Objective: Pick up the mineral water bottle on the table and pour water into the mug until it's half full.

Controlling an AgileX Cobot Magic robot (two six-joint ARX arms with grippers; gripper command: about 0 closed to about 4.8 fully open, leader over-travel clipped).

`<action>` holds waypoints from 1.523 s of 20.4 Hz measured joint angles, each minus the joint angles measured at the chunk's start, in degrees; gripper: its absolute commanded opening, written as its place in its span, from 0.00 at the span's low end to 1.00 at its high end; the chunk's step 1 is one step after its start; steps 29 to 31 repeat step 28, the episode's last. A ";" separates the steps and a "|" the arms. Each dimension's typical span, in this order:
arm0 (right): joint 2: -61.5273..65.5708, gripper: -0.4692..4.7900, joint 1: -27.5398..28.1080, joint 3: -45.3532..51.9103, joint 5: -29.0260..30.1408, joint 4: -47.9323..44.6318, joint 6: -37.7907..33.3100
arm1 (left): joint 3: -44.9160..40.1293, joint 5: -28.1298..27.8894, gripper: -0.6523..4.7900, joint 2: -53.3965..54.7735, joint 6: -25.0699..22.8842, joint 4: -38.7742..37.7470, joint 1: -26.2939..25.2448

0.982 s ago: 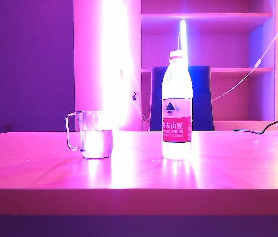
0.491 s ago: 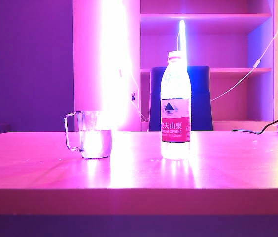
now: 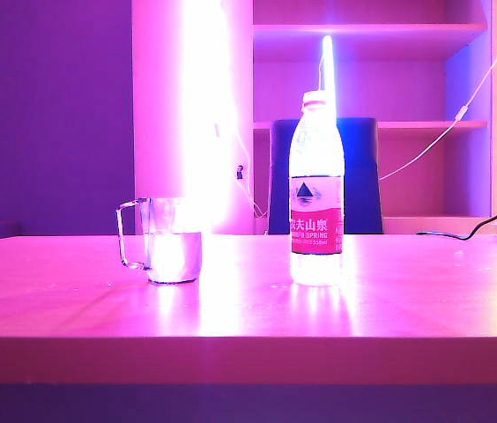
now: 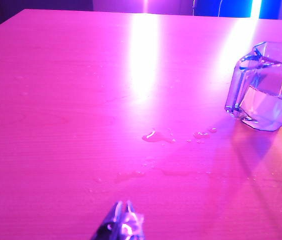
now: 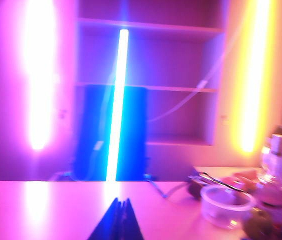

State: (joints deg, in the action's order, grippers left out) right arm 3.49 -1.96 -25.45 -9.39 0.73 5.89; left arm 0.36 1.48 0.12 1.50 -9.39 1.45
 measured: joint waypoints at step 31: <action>-3.48 0.08 0.94 25.07 1.99 9.84 -8.90 | 0.00 0.00 0.11 0.02 0.00 -0.28 0.00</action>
